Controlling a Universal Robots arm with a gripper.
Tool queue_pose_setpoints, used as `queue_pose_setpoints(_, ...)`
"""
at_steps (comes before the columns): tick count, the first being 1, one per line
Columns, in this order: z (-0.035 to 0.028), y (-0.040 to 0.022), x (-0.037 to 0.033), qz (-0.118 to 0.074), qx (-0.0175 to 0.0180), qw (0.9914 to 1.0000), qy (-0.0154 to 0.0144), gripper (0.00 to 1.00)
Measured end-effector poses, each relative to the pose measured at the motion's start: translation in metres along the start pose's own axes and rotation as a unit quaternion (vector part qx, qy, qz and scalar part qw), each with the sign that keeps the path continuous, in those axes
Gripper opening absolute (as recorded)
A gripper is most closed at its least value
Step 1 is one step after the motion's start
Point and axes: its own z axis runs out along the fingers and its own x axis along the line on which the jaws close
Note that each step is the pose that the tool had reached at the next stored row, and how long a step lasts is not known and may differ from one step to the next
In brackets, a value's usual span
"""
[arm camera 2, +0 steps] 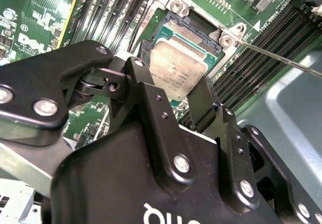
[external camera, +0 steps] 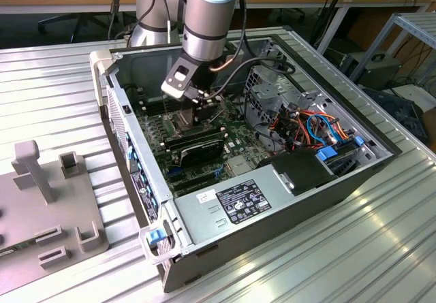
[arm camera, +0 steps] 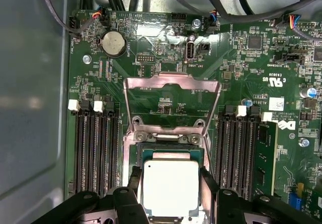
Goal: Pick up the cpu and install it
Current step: 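Place the cpu into insertion slot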
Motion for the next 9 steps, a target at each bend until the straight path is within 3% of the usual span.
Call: queue_pose_setpoints(9, 0.0076, -0.0011, 0.0001, 0.000, 0.0000, 1.00000, 0.0000, 0.55)
